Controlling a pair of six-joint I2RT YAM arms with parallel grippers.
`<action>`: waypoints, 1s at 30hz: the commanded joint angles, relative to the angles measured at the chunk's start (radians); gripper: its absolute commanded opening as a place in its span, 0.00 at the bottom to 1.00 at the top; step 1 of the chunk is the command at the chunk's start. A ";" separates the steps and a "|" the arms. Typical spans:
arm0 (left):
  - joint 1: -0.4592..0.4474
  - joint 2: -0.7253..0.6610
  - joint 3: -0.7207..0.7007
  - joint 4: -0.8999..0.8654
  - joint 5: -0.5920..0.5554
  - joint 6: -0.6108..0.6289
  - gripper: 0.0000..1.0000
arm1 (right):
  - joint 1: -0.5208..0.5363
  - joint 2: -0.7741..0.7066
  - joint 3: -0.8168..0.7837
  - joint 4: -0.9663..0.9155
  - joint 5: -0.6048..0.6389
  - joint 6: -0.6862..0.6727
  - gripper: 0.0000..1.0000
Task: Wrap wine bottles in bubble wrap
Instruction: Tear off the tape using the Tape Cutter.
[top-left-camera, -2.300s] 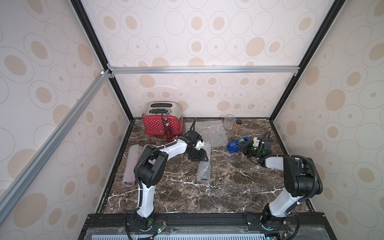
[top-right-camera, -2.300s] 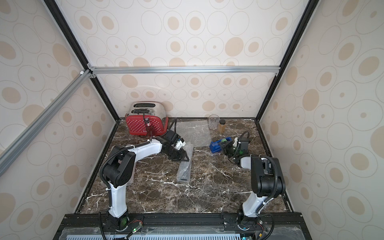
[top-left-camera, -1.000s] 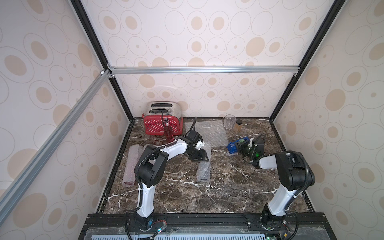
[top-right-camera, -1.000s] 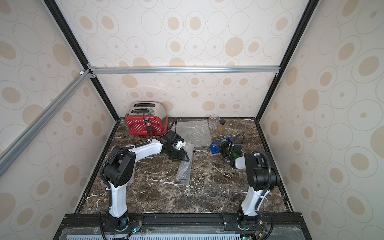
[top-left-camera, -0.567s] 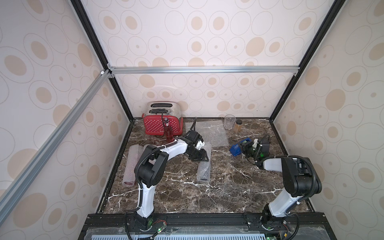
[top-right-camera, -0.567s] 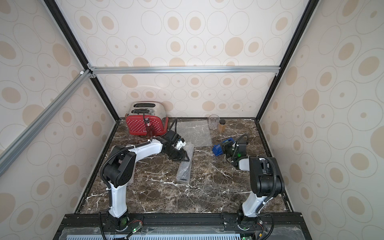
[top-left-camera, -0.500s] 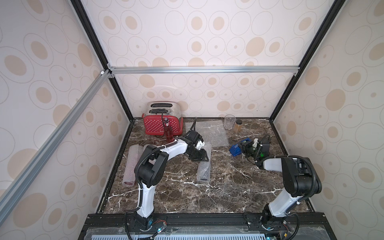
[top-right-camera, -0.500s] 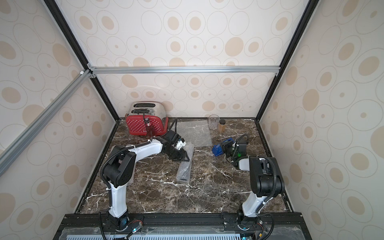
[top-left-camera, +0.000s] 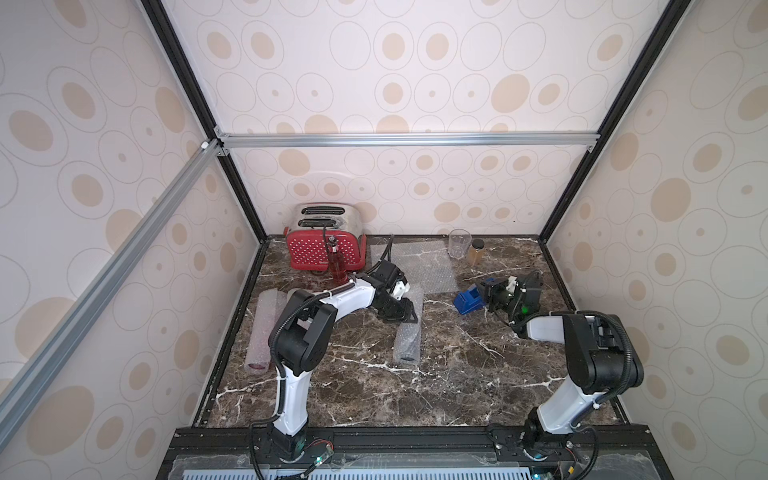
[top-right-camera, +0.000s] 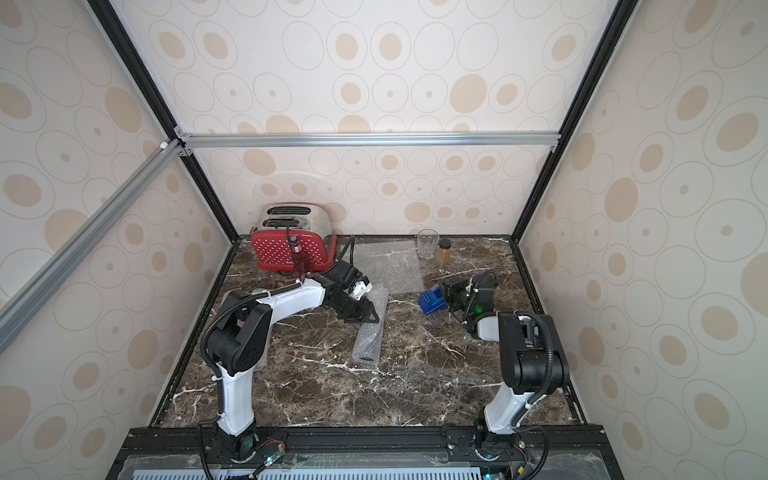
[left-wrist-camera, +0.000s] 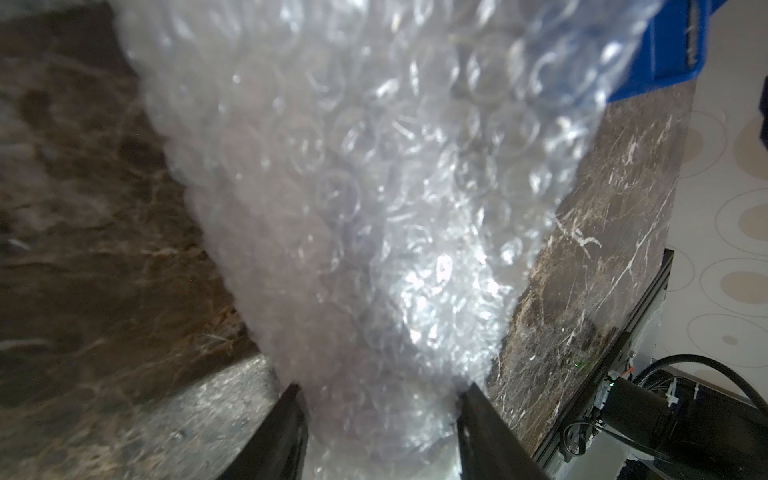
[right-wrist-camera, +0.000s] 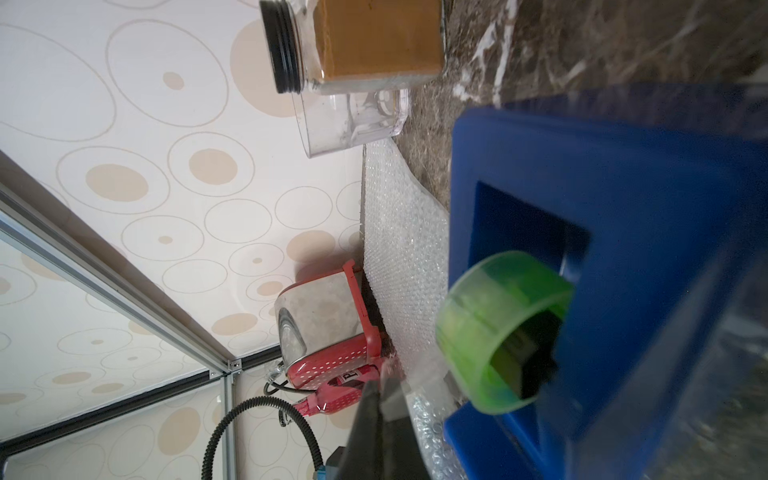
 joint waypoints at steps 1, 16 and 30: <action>-0.025 0.058 -0.056 -0.101 -0.111 0.018 0.53 | -0.004 -0.015 0.049 0.109 -0.009 0.069 0.00; -0.027 0.063 -0.053 -0.098 -0.106 0.017 0.52 | -0.004 -0.059 0.101 0.040 0.002 0.067 0.00; -0.031 0.066 -0.053 -0.099 -0.106 0.016 0.52 | -0.004 -0.071 0.123 0.031 -0.012 0.081 0.00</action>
